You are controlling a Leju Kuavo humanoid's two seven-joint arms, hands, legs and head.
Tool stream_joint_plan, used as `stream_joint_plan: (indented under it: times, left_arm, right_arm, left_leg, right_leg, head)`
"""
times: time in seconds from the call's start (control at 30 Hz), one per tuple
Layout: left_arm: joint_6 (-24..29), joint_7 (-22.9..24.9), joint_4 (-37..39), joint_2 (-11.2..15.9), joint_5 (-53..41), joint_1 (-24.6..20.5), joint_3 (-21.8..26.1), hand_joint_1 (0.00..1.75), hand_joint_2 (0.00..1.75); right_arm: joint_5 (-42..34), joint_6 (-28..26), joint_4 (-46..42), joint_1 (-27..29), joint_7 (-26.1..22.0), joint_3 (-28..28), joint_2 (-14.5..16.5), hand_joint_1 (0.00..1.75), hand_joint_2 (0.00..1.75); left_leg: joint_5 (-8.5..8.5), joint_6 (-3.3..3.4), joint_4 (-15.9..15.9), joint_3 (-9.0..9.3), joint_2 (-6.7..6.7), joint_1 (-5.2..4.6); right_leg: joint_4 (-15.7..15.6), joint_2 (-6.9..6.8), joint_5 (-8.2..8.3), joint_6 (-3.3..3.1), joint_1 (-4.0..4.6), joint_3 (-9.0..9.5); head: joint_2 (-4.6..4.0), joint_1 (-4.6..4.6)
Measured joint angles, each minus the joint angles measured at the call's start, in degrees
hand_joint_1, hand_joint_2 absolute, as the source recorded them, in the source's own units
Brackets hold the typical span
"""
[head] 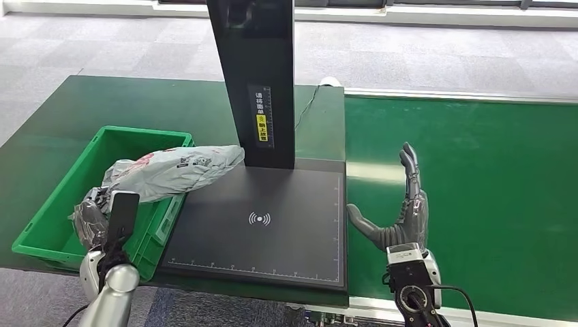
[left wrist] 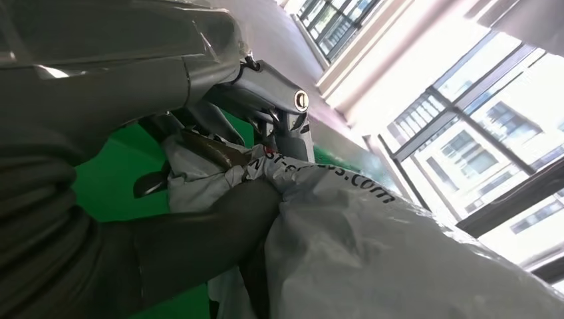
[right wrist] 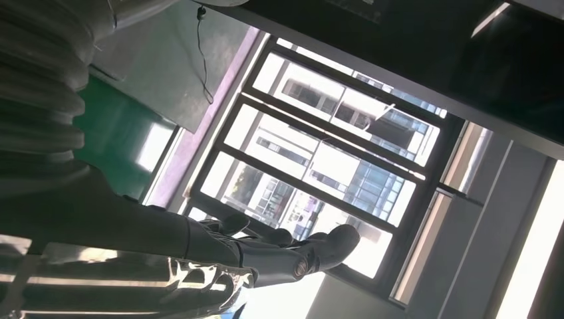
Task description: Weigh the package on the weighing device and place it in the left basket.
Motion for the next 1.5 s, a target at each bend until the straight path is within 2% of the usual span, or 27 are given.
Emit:
stream_joint_plan:
  times: [0.07,0.1,0.17,0.2,0.23,0.3,0.33,0.4,0.47,0.5,0.6,0.63,0.9,1.0,1.13,1.2,1.23,1.5]
  left_arm:
    - [-1.27,0.61,1.36,0.46,-0.37,-0.54,0.0,0.3,1.75]
    - [-1.66,0.82,1.76,0.63,-0.55,-0.69,-0.01,0.17,1.75]
    - [-2.24,1.12,2.09,0.89,-0.77,-0.88,-0.03,0.15,1.75]
    - [-2.39,1.26,2.04,1.0,-0.81,-0.95,-0.05,0.2,1.75]
    - [-2.48,1.36,1.95,1.07,-0.83,-1.0,-0.07,0.48,1.75]
    - [-2.49,1.62,1.73,1.14,-0.9,-1.01,-0.09,1.14,1.75]
    - [-2.4,1.74,1.68,1.14,-1.03,-0.97,-0.08,1.47,1.75]
    - [-1.75,1.98,1.62,1.14,-1.52,-0.87,-0.06,1.68,1.75]
    - [-0.08,1.93,1.43,1.12,-2.0,-0.73,0.01,1.72,1.75]
    - [1.15,1.49,1.21,1.09,-1.87,-0.62,0.07,1.64,1.75]
    - [5.03,-3.27,-0.23,0.7,0.55,0.32,0.84,0.36,1.75]
    - [5.71,-5.66,-0.89,0.44,1.62,0.8,1.37,0.02,1.75]
    - [6.06,-27.86,-8.07,-4.53,14.01,3.89,8.05,0.01,1.75]
    - [6.06,-30.09,-10.44,-6.08,16.47,4.39,8.93,0.31,1.75]
    - [6.06,-30.16,-12.36,-7.41,16.36,4.6,10.03,1.55,1.75]
    - [6.06,-30.3,-12.88,-7.73,16.44,4.62,10.4,1.71,1.75]
    - [6.06,-30.38,-13.06,-7.82,16.61,4.65,10.48,1.74,1.75]
    - [6.04,-30.7,-14.71,-8.25,18.28,5.19,10.49,1.75,1.75]
  right_arm:
    - [0.14,0.29,0.0,-0.23,0.22,0.02,0.03,0.0,1.75]
    - [0.21,0.43,0.0,-0.38,0.28,0.02,0.07,0.0,1.75]
    - [0.39,0.7,-0.01,-0.84,0.39,0.04,0.21,0.0,1.75]
    - [0.51,0.82,-0.04,-1.12,0.46,0.06,0.31,0.0,1.75]
    - [0.64,0.92,-0.09,-1.37,0.52,0.08,0.4,0.0,1.75]
    - [0.91,1.08,-0.21,-1.69,0.66,0.09,0.56,0.0,1.75]
    - [1.02,1.14,-0.24,-1.74,0.7,0.1,0.62,0.0,1.75]
    - [1.16,1.21,-0.24,-1.75,0.78,0.11,0.69,0.0,1.75]
    - [1.31,1.21,-0.25,-1.74,0.81,0.13,0.73,0.0,1.75]
    - [1.36,1.21,-0.26,-1.72,0.83,0.13,0.75,0.0,1.75]
    - [1.45,1.21,-0.28,-1.51,0.82,0.14,0.81,0.0,1.75]
    - [1.47,1.21,-0.28,-1.36,0.81,0.14,0.82,0.0,1.75]
    - [0.87,1.19,-0.23,-0.73,0.06,0.15,0.83,0.0,1.75]
    - [0.64,1.04,-0.2,-0.71,-0.08,0.15,0.82,0.0,1.75]
    - [0.51,0.86,-0.2,-0.55,-0.28,0.15,0.8,0.0,1.75]
    - [0.46,0.81,-0.19,-0.45,-0.32,0.15,0.79,0.0,1.75]
    - [0.45,0.79,-0.18,-0.42,-0.33,0.15,0.78,0.0,1.75]
    - [0.44,0.68,-0.17,-0.39,-0.42,0.15,0.76,0.0,1.75]
  left_leg:
    - [-1.13,0.03,0.0,0.33,0.11,-0.14]
    - [-1.43,0.04,0.0,0.46,0.12,-0.19]
    - [-1.33,0.28,-0.01,0.46,0.07,-0.21]
    - [-0.58,0.5,-0.11,0.32,0.0,-0.21]
    - [0.7,0.64,-0.34,0.18,-0.09,-0.19]
    - [2.63,0.27,-0.87,0.05,-0.25,-0.13]
    - [3.03,0.01,-1.03,0.1,-0.29,-0.11]
    - [2.92,-0.17,-1.08,0.23,-0.3,-0.11]
    - [2.89,-0.2,-1.09,0.29,-0.29,-0.1]
    - [2.88,-0.2,-1.09,0.3,-0.26,-0.1]
    - [2.91,-0.19,-1.08,0.34,-0.03,-0.09]
    - [2.94,-0.25,-1.07,0.34,0.05,-0.09]
    - [3.05,-0.41,-0.92,-0.24,0.27,-0.13]
    - [3.01,-0.38,-0.84,-0.55,0.27,-0.14]
    - [2.97,-0.36,-0.82,-0.69,0.27,-0.14]
    - [2.96,-0.35,-0.82,-0.71,0.27,-0.14]
    - [2.96,-0.35,-0.82,-0.71,0.27,-0.14]
    - [2.96,-0.35,-0.82,-0.72,0.29,-0.14]
  right_leg:
    - [-0.02,0.02,-0.03,-0.11,-0.2,0.27]
    - [-0.02,0.04,0.04,-0.14,-0.24,0.34]
    - [-0.01,0.03,0.31,-0.25,-0.18,0.24]
    - [0.0,0.02,0.46,-0.35,-0.1,0.09]
    - [0.01,-0.03,0.54,-0.44,-0.02,-0.06]
    - [0.03,-0.13,0.58,-0.53,0.06,-0.21]
    - [0.03,-0.16,0.56,-0.54,0.05,-0.18]
    - [0.03,-0.17,0.51,-0.54,0.03,-0.08]
    - [0.03,-0.14,0.46,-0.56,0.03,-0.03]
    - [0.04,-0.11,0.44,-0.56,0.04,-0.03]
    - [0.04,0.09,0.45,-0.58,0.06,-0.08]
    - [0.05,0.16,0.46,-0.58,0.06,-0.12]
    - [0.06,0.28,0.48,-0.52,0.07,-0.81]
    - [0.05,0.28,0.48,-0.51,0.07,-1.07]
    - [0.05,0.28,0.48,-0.5,0.07,-1.19]
    - [0.05,0.28,0.48,-0.5,0.07,-1.2]
    - [0.05,0.28,0.48,-0.5,0.07,-1.21]
    - [0.05,0.28,0.48,-0.5,0.07,-1.23]
  head:
    - [0.0,-0.02]
    - [0.0,-0.02]
    - [0.0,-0.02]
    - [0.0,-0.02]
    - [0.0,-0.03]
    - [0.0,-0.03]
    - [0.0,-0.05]
    - [0.0,-0.1]
    - [0.0,-0.09]
    - [0.0,-0.1]
    - [0.0,-0.1]
    - [0.0,-0.1]
    - [0.0,-0.09]
    - [0.0,-0.09]
    - [0.0,-0.09]
    - [0.0,-0.09]
    - [0.0,-0.09]
    - [0.0,-0.09]
